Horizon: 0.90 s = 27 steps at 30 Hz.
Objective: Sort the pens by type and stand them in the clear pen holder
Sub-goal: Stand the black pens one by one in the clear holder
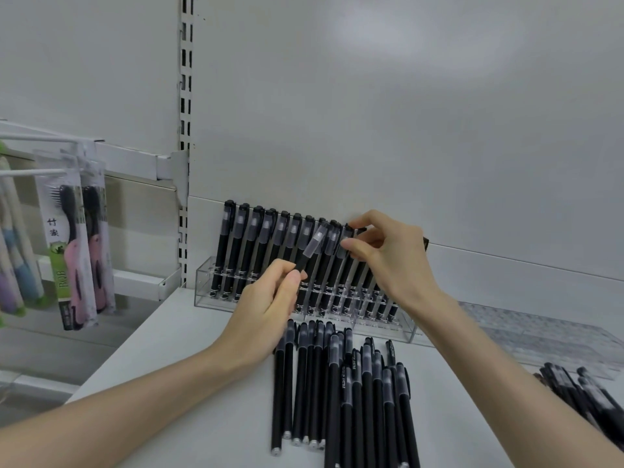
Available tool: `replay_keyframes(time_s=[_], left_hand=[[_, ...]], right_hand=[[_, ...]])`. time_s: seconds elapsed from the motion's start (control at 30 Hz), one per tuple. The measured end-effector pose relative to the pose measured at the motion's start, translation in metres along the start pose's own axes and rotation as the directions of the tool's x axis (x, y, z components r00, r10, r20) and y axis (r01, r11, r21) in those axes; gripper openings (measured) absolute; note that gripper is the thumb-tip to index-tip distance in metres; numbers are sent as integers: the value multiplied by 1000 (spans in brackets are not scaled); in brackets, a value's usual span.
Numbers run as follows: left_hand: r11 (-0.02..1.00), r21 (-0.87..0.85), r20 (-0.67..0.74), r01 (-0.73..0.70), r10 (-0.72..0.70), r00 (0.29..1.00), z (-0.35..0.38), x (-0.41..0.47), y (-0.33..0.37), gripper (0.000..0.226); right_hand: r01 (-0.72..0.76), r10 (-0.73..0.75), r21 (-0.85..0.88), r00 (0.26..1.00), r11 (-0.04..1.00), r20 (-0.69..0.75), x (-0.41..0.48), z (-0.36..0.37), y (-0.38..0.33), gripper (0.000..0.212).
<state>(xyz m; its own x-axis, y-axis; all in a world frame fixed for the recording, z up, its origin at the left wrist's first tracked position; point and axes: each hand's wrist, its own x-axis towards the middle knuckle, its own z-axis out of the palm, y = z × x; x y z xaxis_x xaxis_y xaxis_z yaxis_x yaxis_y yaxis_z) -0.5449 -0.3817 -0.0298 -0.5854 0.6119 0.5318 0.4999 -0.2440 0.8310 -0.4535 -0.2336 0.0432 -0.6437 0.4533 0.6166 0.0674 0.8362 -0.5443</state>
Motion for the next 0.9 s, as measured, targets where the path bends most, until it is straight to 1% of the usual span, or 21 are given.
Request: replay_keyframes(time_s=[0.1,0.13,0.17,0.2,0.3,0.33,0.43,0.5,0.57,0.67,0.77,0.83,0.9], left_hand=[[1000,-3,33,7,-7,999,0,0,-3,20],[1000,-7,49,9,-8,999,0,0,-3,20],[1000,-12,63,5,-4,998,0,0,-3,20],[1000,-14,74,-6,7,997,0,0,-3,20],[999,-14,99,-36,37,994,4,-4,-1,17],[999,-22,111,-35,37,993,6,-5,-1,17],[999,-34,162,-24,29,986,6,-6,-1,21],[999,-2,194,-51,50,980,5,-6,0,23],[994,62,224,-93,77,972,5,-6,-1,25],[987,106,248,-123,93,964,6,-6,-2,27],[979,140,215,-147,115,970,7,-7,-3,27],[950,239,148,-203,171,974,5,-7,-6,29],[885,382,121,-266,238,964,2,-4,-10,38]], right_hand=[[12,-14,-54,999,998,-44,-4,-2,-1,19],[19,-22,-33,997,999,-74,-7,-3,-3,18],[24,-22,26,996,999,-92,-12,-4,-7,17],[19,-11,104,997,994,-80,-17,-4,-10,15],[-47,36,302,998,952,44,-30,0,-17,22],[-66,48,359,997,931,59,-32,2,-17,23],[-89,70,482,996,871,56,-34,2,-16,23],[-115,88,537,993,836,76,-35,1,-16,25],[-130,103,562,992,817,80,-36,0,-16,26],[-107,82,551,994,827,69,-36,0,-16,29],[-64,51,520,998,852,39,-35,-1,-18,28],[-26,46,501,999,865,-27,-32,-6,-19,27],[7,60,488,991,873,-122,-27,-13,-19,26]])
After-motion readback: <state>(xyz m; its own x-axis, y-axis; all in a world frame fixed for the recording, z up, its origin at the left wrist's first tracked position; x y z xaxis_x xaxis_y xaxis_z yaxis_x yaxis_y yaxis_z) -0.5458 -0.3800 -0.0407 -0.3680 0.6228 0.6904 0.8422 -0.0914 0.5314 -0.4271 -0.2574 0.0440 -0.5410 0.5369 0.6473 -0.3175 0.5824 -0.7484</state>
